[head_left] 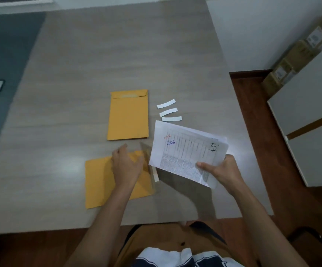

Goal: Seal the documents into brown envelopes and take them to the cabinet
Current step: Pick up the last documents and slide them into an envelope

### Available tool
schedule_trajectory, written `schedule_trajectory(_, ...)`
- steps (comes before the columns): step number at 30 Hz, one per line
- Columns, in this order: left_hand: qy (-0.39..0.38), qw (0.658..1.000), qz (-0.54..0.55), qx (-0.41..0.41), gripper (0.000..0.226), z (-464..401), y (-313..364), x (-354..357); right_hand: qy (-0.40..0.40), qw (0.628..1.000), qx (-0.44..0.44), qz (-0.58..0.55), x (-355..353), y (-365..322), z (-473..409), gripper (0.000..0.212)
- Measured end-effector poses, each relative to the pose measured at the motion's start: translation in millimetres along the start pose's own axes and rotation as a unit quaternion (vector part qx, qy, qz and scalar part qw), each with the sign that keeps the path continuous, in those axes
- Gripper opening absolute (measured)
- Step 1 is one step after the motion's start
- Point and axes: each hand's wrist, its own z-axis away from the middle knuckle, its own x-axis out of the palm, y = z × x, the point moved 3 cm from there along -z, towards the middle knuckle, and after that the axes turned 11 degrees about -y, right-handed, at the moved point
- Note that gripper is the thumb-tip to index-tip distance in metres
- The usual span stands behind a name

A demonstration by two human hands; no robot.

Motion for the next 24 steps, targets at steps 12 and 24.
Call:
schedule_trajectory(12, -0.137, 0.969, -0.174, -0.108, 0.118, 12, -40, 27, 0.001, 0.975, -0.002, 0.223, 38, -25, 13, 0.046)
schedule_trajectory(24, -0.163, 0.971, -0.159, -0.076, 0.118, 10, -45, 22, -0.106, 0.983, 0.087, 0.118, 38, -4, 3, 0.037)
